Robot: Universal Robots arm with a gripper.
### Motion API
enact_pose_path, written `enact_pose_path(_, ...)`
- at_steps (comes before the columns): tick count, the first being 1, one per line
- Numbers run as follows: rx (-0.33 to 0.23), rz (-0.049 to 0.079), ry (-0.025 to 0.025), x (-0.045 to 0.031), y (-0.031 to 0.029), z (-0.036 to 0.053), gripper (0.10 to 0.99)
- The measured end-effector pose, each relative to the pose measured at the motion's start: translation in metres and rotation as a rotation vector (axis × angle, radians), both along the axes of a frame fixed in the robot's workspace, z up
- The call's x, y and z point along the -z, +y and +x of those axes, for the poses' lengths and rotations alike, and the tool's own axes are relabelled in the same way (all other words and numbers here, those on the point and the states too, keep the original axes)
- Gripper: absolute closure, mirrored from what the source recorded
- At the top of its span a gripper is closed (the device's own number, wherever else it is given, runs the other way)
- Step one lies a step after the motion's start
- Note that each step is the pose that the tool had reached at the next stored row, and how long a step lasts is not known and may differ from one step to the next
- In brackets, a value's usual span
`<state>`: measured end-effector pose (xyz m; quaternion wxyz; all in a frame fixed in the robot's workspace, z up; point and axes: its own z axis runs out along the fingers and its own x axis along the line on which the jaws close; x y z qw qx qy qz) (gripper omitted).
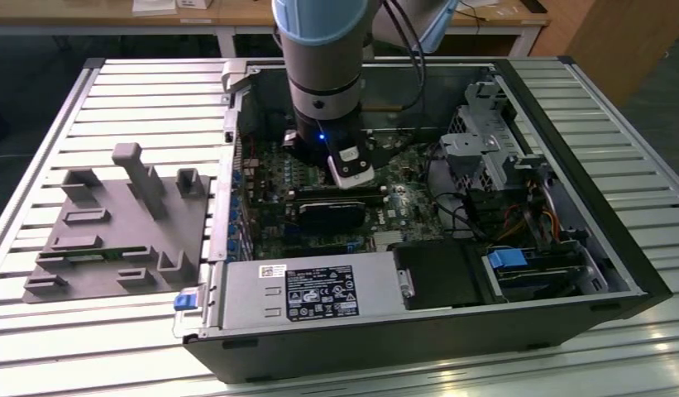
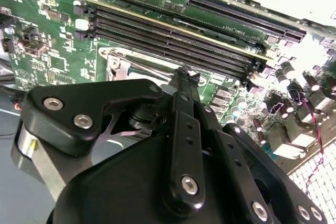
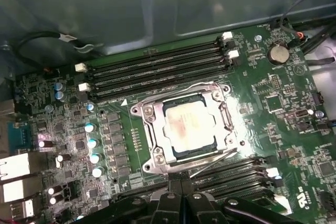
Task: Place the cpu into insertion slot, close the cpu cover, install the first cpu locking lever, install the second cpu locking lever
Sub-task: 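Install the second cpu locking lever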
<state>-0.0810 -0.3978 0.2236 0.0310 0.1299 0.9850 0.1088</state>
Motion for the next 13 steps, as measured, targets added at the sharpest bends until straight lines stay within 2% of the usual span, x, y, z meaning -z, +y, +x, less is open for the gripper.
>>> enact_pose_path(2, -0.001, 0.009, 0.0001, 0.0011, -0.0016, -0.0012, 0.984)
enact_pose_path(6, -0.004, 0.017, 0.0, 0.0027, -0.0072, -0.0024, 0.984)
enact_pose_path(13, -0.019, 0.046, -0.0003, 0.0087, -0.0077, -0.0072, 0.984)
